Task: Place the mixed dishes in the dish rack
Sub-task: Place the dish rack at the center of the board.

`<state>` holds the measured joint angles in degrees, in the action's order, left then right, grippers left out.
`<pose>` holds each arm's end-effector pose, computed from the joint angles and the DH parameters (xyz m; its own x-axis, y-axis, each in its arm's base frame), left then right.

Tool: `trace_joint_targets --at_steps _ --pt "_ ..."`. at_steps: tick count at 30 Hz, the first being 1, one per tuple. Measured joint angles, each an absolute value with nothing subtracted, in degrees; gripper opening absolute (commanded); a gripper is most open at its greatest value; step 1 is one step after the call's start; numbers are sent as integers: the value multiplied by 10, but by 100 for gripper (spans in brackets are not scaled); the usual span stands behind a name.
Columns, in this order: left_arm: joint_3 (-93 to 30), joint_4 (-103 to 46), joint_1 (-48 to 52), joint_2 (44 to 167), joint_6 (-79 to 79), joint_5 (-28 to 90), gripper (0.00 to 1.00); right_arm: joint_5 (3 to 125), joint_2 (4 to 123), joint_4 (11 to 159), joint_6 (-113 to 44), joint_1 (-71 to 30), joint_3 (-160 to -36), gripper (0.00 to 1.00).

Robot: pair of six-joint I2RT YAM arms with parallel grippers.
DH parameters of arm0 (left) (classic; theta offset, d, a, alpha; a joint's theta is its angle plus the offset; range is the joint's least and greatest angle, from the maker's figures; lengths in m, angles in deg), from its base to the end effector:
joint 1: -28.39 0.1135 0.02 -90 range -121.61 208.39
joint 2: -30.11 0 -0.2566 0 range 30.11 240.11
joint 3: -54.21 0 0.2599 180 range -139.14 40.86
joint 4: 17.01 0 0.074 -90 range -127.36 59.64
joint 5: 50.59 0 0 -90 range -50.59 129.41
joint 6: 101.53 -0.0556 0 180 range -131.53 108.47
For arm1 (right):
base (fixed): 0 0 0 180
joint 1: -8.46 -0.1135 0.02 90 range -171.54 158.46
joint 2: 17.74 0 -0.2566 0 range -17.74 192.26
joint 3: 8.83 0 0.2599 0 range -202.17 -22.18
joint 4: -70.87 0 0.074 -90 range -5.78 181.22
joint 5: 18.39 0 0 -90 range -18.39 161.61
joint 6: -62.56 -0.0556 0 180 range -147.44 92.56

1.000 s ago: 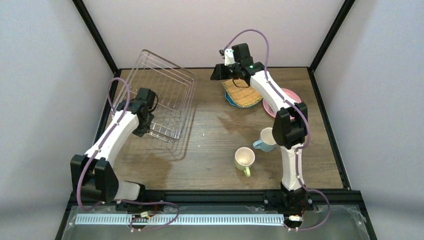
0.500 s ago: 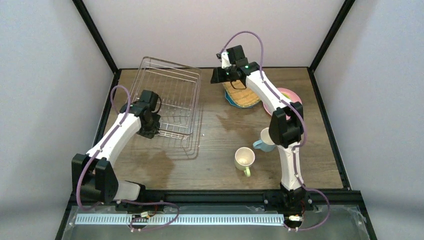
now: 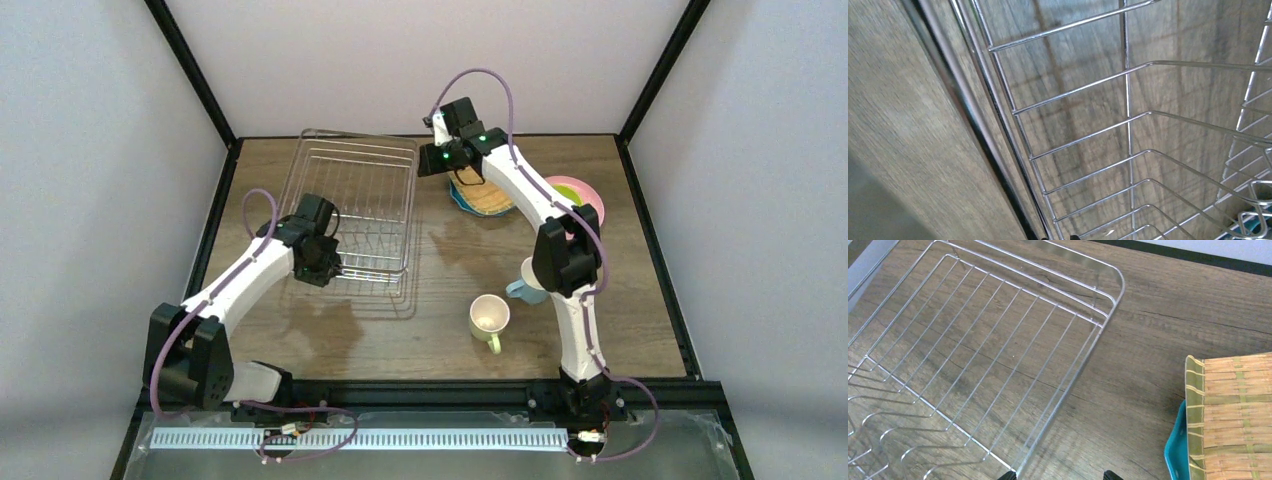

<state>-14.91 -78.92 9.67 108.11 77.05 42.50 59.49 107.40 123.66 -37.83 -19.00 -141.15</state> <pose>0.2529 -0.0825 0.2021 -0.3257 -0.9436 -0.0590 -0.8866 0.3266 -0.3277 0.4519 0.2480 0.2641 -0.7285 -0.1799 -0.6610 -0.4573 0.8461 0.2737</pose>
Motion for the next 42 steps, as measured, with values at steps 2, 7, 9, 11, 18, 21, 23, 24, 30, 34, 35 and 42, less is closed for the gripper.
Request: trace_joint_targets --at_steps 2,7,9,11,18,21,23,24,30,34,35,42 --pt "-141 -780 90 1081 777 419 3 602 1076 1239 -377 -195 -1413 99" --pt "-115 -746 73 1080 798 408 3 614 1080 1250 -372 -203 -1413 99" --pt "-107 -733 68 1080 805 405 3 620 1081 1255 -370 -205 -1413 99" --pt "-97 -721 63 1078 813 402 3 625 1083 1260 -368 -205 -1413 99" --pt "-74 -689 46 1071 846 393 3 641 1101 1277 -366 -205 -1413 99" --pt "-70 -679 39 1070 857 393 3 645 1106 1281 -364 -207 -1413 99" --pt "-67 -672 35 1070 863 391 3 648 1106 1283 -363 -209 -1413 99" --pt "-66 -669 33 1070 866 388 3 649 1107 1284 -363 -209 -1413 99" --pt "-66 -655 20 1070 881 374 4 657 1107 1291 -358 -213 -1413 99" --pt "-66 -655 8 1071 885 368 10 659 1107 1292 -355 -212 -1413 99" --pt "-68 -656 5 1071 886 368 13 659 1107 1293 -355 -212 -1413 99" --pt "-92 -678 -9 1078 889 377 23 661 1116 1293 -354 -212 -1410 99"
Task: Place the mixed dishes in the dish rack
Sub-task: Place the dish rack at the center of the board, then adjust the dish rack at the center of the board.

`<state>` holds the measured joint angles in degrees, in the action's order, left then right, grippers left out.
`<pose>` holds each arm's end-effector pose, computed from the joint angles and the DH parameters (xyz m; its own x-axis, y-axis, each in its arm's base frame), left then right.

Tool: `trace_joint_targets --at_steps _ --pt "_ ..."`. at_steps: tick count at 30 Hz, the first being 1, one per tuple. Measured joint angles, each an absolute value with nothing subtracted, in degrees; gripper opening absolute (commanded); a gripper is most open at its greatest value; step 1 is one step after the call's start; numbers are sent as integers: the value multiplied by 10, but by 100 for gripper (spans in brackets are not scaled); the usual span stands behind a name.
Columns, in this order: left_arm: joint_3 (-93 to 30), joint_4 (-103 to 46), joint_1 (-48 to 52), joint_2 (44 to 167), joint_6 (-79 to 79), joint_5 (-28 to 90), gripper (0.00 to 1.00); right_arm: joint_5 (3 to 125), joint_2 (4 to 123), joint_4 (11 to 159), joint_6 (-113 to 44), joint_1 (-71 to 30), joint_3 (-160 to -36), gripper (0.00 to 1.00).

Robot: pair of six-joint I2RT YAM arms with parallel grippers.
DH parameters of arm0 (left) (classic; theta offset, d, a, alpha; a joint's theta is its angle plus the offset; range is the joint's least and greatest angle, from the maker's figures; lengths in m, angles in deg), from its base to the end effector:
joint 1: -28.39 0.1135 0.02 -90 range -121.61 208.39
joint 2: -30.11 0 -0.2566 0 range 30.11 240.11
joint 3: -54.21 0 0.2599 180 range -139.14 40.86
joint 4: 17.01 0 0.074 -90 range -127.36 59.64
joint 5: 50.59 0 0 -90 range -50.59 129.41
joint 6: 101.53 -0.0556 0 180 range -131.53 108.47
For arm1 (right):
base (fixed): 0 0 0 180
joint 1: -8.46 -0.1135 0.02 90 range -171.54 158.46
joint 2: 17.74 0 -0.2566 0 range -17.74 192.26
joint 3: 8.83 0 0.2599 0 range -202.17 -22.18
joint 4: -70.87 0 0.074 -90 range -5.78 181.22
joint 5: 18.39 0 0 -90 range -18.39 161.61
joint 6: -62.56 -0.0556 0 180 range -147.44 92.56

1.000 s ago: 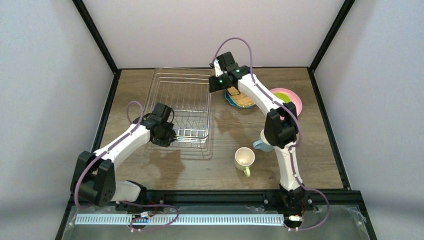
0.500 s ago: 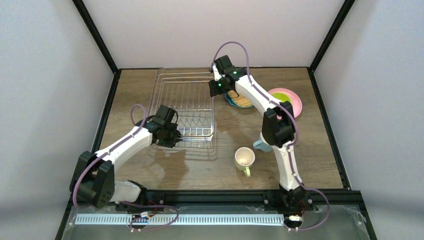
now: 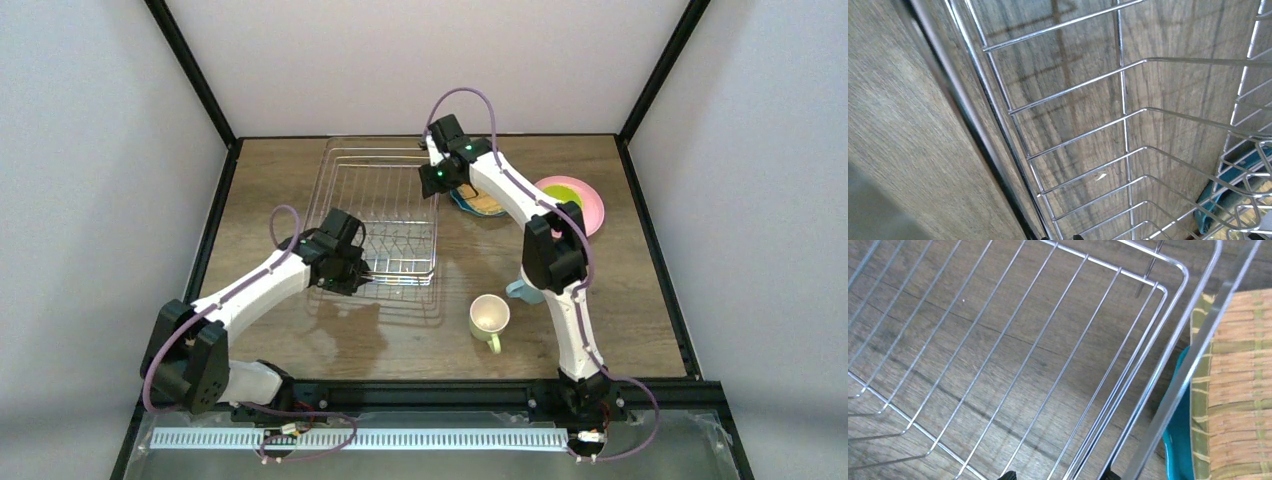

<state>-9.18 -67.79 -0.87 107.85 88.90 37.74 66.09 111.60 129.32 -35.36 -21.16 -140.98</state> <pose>0.2363 -0.1343 0.1823 -0.3477 -0.9320 0.1021 -0.8688 0.2793 -0.4088 0.4453 0.2593 0.2179 -0.7851 -0.2886 -0.5481 -0.4351 0.8867 0.1564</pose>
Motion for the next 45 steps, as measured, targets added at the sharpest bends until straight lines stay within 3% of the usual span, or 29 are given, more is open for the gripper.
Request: trace_joint_targets --at_steps 3,10,16,32,38,45 --pt "-101 -682 -16 1078 890 386 24 661 1119 1294 -354 -212 -1403 99" --pt "-112 -675 -26 1078 889 404 43 661 1137 1291 -353 -211 -1403 99" --pt "-131 -647 -32 1078 888 404 51 659 1159 1278 -354 -211 -1405 99" --pt "-162 -662 -43 1079 878 415 59 659 1161 1272 -353 -209 -1405 99" --pt "-236 -665 -41 1058 840 487 66 659 1161 1273 -348 -209 -1405 82" --pt "-304 -689 -38 1038 744 586 68 666 1158 1281 -336 -209 -1392 60"
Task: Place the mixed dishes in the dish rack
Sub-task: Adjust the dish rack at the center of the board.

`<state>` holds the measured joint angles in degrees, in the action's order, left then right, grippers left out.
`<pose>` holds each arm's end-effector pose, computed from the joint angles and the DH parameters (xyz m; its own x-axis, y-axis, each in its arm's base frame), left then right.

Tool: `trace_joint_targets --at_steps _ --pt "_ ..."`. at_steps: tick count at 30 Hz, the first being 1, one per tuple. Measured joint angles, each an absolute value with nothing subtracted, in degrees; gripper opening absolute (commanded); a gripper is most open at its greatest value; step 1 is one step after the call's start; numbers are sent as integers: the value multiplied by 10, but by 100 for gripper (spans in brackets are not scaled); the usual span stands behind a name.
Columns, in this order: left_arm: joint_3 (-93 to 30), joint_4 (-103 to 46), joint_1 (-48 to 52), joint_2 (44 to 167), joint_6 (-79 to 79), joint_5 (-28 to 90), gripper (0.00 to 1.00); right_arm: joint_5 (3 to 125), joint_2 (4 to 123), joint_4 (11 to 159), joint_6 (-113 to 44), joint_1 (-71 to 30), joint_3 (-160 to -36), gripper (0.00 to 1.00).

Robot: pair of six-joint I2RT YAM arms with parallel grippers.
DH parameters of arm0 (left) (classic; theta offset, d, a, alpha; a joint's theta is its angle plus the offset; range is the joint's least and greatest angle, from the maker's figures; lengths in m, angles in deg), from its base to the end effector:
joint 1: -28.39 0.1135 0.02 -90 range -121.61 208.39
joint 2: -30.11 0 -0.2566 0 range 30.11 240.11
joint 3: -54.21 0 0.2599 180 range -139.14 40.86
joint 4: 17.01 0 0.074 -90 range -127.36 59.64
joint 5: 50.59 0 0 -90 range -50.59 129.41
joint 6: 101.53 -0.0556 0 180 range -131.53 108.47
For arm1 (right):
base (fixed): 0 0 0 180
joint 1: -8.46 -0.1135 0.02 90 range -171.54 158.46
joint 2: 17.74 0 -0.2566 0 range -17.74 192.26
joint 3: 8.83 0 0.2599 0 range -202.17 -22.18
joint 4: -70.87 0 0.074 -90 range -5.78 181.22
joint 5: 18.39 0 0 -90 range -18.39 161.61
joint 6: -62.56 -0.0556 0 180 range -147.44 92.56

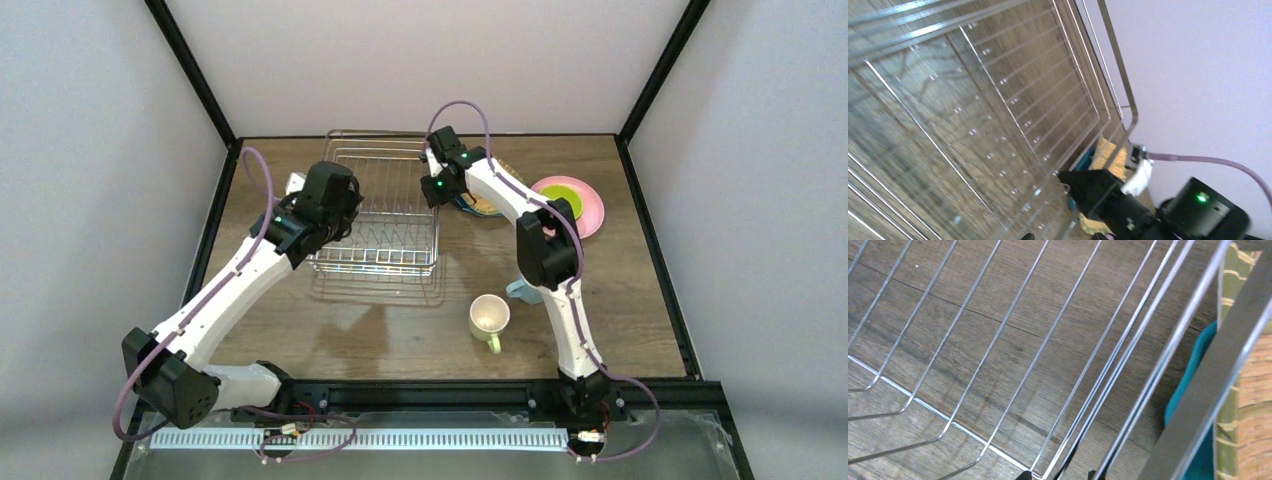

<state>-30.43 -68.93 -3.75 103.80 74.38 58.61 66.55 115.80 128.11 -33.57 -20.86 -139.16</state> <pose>0.2626 -0.1434 0.3262 -0.3310 -0.9045 -0.2689 -0.5329 0.4144 -0.7378 0.4510 0.2589 0.1724 -0.8103 -0.3331 -0.4822 -0.4417 0.8878 0.1290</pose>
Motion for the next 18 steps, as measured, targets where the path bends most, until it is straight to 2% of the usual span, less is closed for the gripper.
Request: trace_joint_targets --at_steps 8,13,14,18 --pt "-304 -729 -36 1035 647 660 68 695 1126 1261 -344 -211 -1341 46" --pt "-302 -745 -36 1017 625 688 68 708 1102 1263 -339 -211 -1306 45" --pt "-301 -747 -35 1012 623 690 68 708 1100 1263 -338 -211 -1302 47" --pt "-291 -752 -35 996 617 700 68 708 1083 1266 -327 -212 -1279 74"
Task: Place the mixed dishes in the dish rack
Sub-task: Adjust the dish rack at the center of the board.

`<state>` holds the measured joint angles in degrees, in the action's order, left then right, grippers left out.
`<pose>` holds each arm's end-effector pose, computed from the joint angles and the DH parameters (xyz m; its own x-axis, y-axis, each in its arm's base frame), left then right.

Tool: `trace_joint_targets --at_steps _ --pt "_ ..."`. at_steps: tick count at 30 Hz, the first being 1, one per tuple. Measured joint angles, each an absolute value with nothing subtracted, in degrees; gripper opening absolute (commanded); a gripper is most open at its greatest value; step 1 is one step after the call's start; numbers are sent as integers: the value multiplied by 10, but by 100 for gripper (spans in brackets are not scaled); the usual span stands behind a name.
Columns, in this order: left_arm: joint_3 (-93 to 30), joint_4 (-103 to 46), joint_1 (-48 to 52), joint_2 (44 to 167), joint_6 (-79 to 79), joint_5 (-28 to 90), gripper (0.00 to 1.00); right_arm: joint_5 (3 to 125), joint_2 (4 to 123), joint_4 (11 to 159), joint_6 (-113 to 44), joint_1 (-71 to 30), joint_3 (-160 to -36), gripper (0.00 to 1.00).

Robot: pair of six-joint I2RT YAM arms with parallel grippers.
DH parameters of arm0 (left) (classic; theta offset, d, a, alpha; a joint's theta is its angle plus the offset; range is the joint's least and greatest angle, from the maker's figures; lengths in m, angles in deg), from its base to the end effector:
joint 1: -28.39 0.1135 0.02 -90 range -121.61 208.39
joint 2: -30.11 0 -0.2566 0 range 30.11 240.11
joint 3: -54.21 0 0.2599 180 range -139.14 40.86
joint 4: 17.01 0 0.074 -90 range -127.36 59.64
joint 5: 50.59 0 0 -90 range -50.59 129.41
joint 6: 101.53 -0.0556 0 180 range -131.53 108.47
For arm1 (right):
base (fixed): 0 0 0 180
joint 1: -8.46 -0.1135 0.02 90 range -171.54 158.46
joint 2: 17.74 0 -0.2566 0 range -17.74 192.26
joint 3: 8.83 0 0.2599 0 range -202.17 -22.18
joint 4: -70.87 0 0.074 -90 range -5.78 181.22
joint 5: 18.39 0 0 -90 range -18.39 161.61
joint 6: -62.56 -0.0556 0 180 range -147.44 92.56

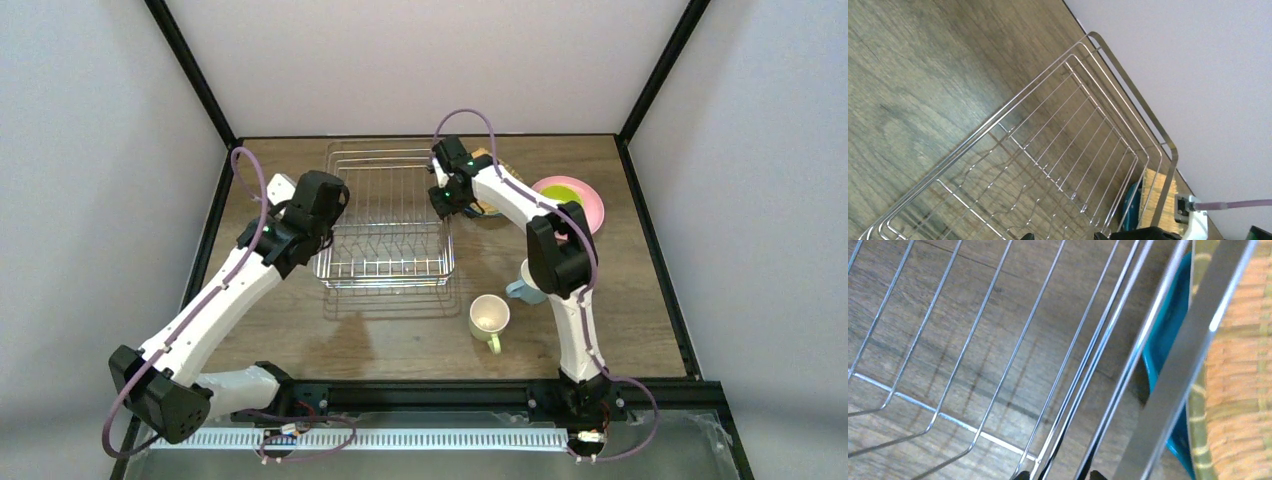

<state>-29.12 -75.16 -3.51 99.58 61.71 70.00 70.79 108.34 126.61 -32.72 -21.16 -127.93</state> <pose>0.2438 -0.1184 0.3310 -0.3104 -0.7777 -0.5467 -0.5256 0.6196 -0.5829 0.4243 0.2421 0.1741 -0.8154 -0.3577 -0.4552 -0.4267 0.9027 0.0548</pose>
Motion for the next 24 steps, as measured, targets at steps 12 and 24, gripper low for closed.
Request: trace_joint_targets --at_steps 12,24 --pt "-284 -754 -35 993 593 703 87 699 1049 1284 -322 -213 -1287 85" --pt "-277 -666 -35 943 503 694 100 693 1025 1301 -327 -213 -1389 99"
